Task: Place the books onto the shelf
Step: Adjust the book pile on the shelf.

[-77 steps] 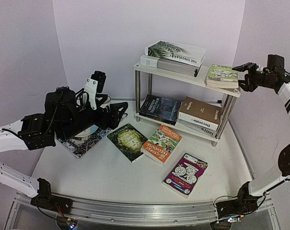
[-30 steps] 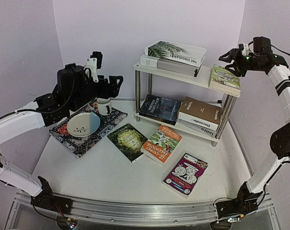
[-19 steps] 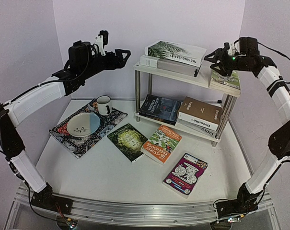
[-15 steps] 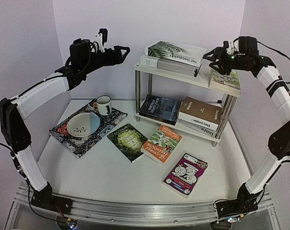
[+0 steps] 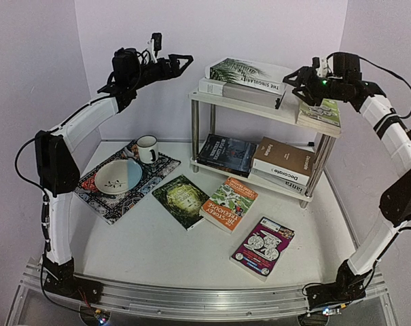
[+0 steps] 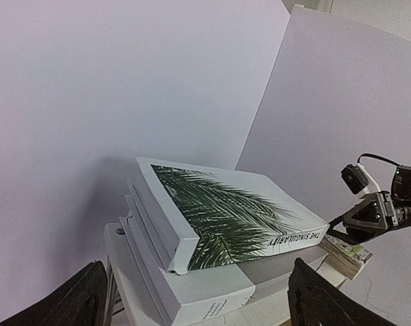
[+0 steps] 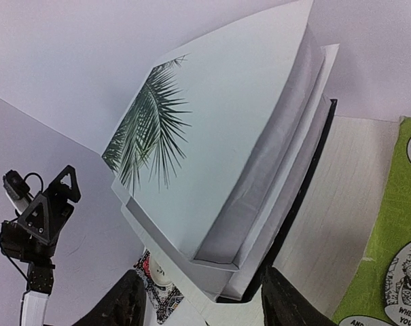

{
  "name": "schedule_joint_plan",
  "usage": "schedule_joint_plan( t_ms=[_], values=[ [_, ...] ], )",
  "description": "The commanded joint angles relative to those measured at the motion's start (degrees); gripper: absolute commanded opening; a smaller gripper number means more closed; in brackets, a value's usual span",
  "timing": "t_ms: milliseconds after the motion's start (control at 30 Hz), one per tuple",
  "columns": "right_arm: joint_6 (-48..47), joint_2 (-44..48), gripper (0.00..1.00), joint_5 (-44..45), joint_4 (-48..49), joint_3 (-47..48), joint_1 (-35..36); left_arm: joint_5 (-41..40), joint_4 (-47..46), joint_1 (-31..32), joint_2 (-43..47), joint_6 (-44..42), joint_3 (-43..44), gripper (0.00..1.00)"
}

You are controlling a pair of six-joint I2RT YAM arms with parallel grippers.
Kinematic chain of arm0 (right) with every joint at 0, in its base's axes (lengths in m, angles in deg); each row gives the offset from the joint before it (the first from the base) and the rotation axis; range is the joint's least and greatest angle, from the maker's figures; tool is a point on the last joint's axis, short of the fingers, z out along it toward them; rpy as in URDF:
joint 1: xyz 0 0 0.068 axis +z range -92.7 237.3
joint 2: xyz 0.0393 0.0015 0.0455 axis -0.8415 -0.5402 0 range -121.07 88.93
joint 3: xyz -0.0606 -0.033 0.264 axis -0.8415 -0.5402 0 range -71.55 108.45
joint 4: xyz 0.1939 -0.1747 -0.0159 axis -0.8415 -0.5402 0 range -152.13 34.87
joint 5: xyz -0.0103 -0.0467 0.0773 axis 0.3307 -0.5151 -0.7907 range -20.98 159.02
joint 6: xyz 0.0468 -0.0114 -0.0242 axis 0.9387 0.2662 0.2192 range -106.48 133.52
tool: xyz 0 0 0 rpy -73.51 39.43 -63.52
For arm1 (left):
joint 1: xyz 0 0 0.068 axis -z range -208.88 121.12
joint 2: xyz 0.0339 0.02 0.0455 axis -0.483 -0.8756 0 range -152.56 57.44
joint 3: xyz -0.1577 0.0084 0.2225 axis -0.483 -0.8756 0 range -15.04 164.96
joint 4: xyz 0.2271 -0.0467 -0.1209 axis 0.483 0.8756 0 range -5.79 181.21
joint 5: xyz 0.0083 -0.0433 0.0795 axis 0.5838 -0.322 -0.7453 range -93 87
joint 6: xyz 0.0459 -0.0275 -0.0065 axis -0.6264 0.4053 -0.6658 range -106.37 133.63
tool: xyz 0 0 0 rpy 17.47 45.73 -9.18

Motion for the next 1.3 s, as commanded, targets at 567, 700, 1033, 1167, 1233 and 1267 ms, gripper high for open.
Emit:
schedule_joint_plan(
  t_ms=[567, 700, 1033, 1167, 1233, 1267],
  values=[
    [-0.9, -2.5, 0.51, 6.6, 4.0, 2.3, 2.6, 7.0, -10.7, -0.9, -13.2, 8.5, 14.0, 0.89],
    [-0.6, -1.7, 0.54, 9.4, 3.9, 2.0, 2.6, 6.6, -11.1, -0.9, -11.4, 7.8, 11.7, 0.89],
    [0.3, -4.6, 0.52, 7.8, 4.0, 6.2, 2.6, 6.5, -11.5, -0.9, -8.5, 7.2, 7.8, 0.89],
    [0.2, -5.3, 0.55, 8.2, 3.9, 7.3, 2.6, 6.3, -11.7, -0.9, -7.8, 6.9, 7.0, 0.89],
    [0.5, -6.3, 0.51, 7.8, 3.9, 8.2, 2.5, 6.3, -11.7, -0.9, -7.7, 6.8, 6.8, 0.89],
    [0.9, -6.8, 0.48, 7.5, 3.9, 8.7, 2.6, 6.3, -11.7, -0.9, -7.6, 6.8, 6.8, 0.89]
  ],
)
